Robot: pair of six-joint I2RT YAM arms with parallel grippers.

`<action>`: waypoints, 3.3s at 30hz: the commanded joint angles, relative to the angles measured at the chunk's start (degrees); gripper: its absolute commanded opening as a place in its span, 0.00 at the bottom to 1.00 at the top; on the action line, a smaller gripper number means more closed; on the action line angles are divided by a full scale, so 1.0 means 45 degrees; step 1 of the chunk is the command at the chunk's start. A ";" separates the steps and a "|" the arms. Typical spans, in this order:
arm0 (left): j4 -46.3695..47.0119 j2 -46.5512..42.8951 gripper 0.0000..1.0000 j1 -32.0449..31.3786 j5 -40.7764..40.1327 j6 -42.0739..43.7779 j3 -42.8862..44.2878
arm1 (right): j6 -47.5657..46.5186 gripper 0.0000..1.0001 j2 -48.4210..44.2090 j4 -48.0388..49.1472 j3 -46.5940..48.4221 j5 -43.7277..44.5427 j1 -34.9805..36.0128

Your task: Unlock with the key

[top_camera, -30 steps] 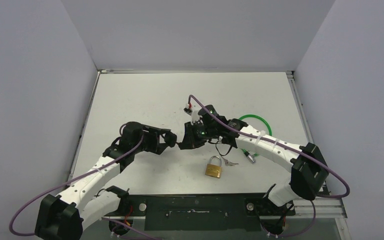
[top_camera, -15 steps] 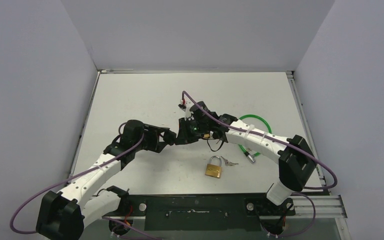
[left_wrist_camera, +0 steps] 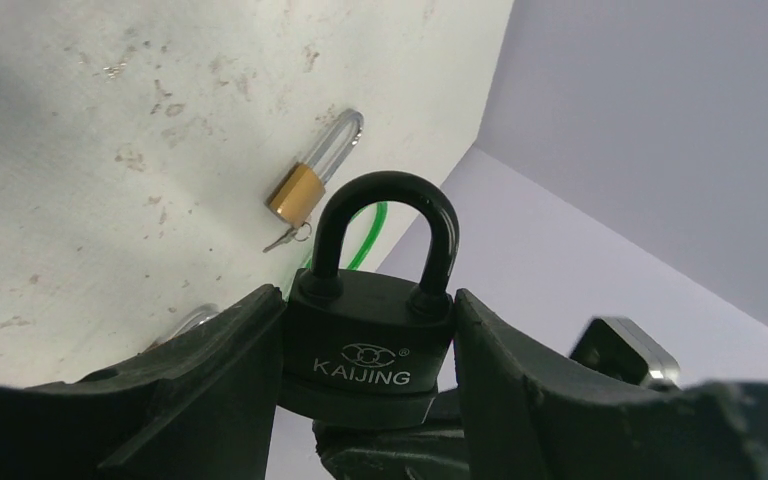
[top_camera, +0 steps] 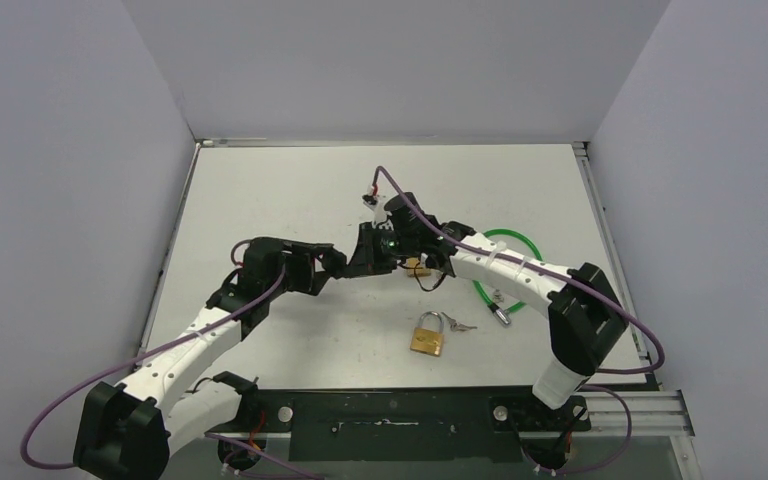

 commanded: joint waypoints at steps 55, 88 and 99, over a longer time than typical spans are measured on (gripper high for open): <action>0.5760 -0.0832 0.24 0.0174 0.6428 1.4096 0.2667 | -0.0496 0.33 -0.1729 0.0500 0.2709 0.1067 -0.0924; 0.4620 -0.0687 0.86 -0.1723 0.3411 1.5511 0.2052 | 0.1942 0.00 -0.2702 0.3698 0.1000 0.0036 -0.1363; 0.3615 -0.0338 0.40 -0.2502 0.1438 1.5812 0.2350 | 0.1905 0.00 -0.2862 0.3966 0.0530 -0.0312 -0.1410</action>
